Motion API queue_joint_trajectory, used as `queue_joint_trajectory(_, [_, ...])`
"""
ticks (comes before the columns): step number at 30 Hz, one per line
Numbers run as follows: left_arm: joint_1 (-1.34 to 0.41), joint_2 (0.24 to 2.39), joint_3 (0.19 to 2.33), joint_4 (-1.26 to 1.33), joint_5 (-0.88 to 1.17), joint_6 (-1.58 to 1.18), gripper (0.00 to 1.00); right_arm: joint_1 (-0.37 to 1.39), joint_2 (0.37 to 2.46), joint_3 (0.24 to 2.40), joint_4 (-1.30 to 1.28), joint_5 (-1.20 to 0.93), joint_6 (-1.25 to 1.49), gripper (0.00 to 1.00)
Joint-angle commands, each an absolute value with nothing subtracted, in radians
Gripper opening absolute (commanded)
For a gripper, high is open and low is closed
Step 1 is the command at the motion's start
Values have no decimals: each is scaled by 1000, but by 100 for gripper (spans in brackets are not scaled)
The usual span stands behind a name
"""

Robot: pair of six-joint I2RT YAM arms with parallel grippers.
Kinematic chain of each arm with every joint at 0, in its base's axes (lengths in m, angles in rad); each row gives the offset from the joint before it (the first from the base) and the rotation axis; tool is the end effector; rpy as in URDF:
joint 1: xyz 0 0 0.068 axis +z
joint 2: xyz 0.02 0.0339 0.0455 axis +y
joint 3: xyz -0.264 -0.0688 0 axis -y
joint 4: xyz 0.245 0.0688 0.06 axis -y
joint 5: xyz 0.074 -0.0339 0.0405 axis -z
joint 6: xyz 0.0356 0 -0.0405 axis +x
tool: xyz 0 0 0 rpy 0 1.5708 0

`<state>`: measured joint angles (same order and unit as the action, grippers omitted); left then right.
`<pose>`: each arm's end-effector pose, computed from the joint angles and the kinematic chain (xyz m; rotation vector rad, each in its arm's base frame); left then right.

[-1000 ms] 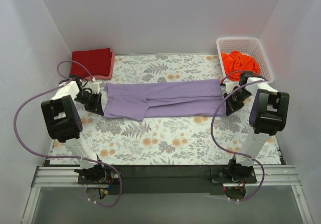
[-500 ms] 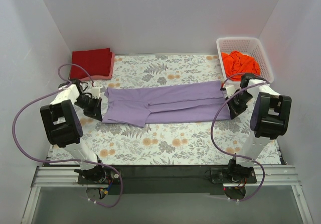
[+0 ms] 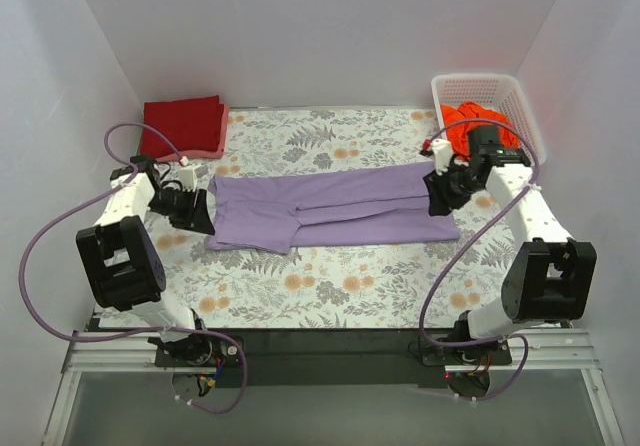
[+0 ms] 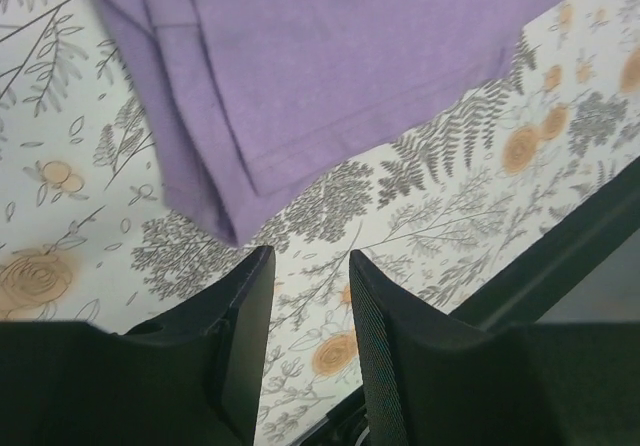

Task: Fold and stack the t-shirts
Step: Fold the tshirt

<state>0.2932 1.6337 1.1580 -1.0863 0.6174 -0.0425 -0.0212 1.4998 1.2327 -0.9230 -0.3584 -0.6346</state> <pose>0.2767 0.0620 0.2151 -0.4830 2.8750 -0.9208 0.2935 0.0063 0.2704 -0.8898 2.5028 0.2905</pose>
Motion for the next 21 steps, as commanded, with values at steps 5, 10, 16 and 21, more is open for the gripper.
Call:
queue_joint_trajectory(5, [270, 1638, 1083, -982, 798, -193, 37, 317, 1512, 1175, -530, -566, -231, 48])
queue_joint_trajectory(10, [259, 1652, 1048, -893, 730, -282, 40, 538, 1627, 1160, -260, -614, 63, 48])
queue_joint_trajectory(16, [256, 1701, 1052, -853, 640, -336, 41, 721, 1767, 1155, -57, -560, 328, 58])
queue_joint_trajectory(21, [256, 1724, 1028, -833, 588, -337, 42, 801, 1860, 1166, -15, -546, 429, 60])
